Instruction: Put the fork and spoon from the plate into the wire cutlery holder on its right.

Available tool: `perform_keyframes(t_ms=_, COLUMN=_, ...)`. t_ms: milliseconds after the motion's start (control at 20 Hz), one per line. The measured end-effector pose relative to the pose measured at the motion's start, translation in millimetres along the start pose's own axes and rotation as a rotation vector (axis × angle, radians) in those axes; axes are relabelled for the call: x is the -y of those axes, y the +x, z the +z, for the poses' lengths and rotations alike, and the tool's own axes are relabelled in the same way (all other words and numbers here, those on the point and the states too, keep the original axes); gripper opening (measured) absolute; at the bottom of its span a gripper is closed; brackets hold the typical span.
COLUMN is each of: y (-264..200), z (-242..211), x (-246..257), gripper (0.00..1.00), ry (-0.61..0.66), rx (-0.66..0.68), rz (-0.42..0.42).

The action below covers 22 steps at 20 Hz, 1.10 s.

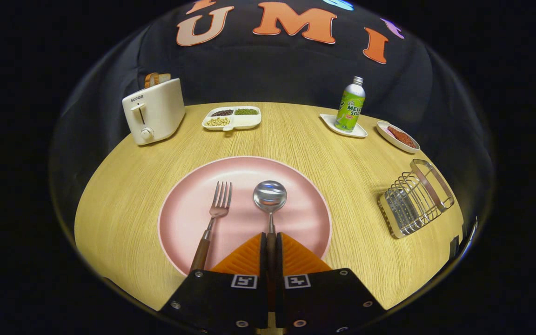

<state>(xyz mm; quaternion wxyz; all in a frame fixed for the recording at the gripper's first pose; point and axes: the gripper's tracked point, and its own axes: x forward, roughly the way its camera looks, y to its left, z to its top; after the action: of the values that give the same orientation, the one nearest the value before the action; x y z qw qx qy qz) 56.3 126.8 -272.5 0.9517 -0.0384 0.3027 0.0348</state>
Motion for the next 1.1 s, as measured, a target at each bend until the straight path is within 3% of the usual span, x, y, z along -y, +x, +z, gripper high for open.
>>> perform_keyframes(t_ms=500, y=-45.4, z=40.8, x=31.9, gripper=0.04, ry=-0.043, rx=0.003, rz=0.097)
perform_keyframes(t_ms=800, y=-77.3, z=68.2, x=104.1, gripper=0.04, ry=-0.063, rx=-0.056, rz=0.104)
perform_keyframes(t_ms=1100, y=-97.1, z=68.4, x=190.2, gripper=0.04, ry=-0.108, rx=-0.153, rz=0.05)
